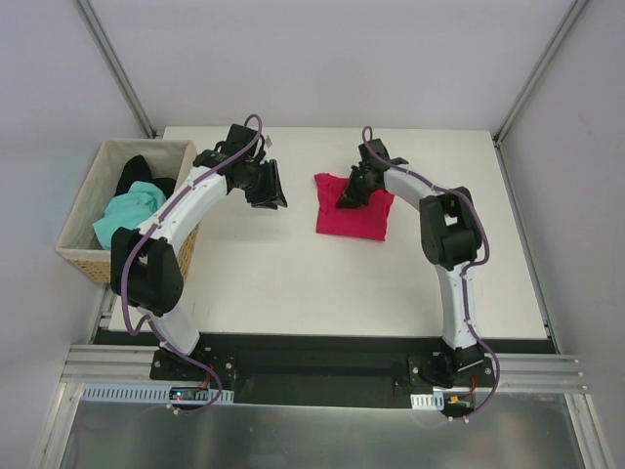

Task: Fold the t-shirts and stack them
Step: Put the neatly folded tshirt into the corner of the board with the right arm

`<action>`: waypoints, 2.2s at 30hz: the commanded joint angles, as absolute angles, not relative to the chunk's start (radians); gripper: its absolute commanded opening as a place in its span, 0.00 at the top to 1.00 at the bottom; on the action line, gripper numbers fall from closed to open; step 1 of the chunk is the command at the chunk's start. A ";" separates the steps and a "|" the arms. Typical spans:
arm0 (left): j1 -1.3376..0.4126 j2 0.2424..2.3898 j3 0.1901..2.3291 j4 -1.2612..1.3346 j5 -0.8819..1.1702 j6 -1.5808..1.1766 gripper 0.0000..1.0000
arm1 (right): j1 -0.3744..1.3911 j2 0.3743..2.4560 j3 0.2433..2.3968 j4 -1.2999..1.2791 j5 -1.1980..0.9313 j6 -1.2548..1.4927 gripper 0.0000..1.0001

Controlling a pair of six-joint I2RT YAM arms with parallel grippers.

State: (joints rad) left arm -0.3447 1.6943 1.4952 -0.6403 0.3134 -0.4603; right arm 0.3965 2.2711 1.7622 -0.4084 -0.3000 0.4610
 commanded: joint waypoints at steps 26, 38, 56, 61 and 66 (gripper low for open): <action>-0.333 1.683 1.546 -0.658 0.368 -0.453 0.69 | 0.331 2.026 1.526 -0.587 0.189 0.574 0.93; -0.333 1.680 1.539 -0.657 0.385 -0.445 0.69 | 0.308 1.970 1.444 -0.632 0.261 0.630 0.94; -0.333 1.643 1.496 -0.657 0.376 -0.443 0.69 | 0.203 1.976 1.451 -0.704 0.336 0.598 0.95; -0.333 1.643 1.497 -0.658 0.377 -0.445 0.69 | 0.178 1.973 1.434 -0.713 0.348 0.584 0.96; -0.333 1.646 1.497 -0.658 0.382 -0.448 0.70 | 0.155 1.967 1.417 -0.713 0.365 0.571 0.96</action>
State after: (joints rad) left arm -0.3447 1.6924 1.5055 -0.6415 0.3653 -0.4595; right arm 0.1844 1.9968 1.4483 -0.6521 0.3077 0.5945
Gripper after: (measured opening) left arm 0.307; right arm 0.039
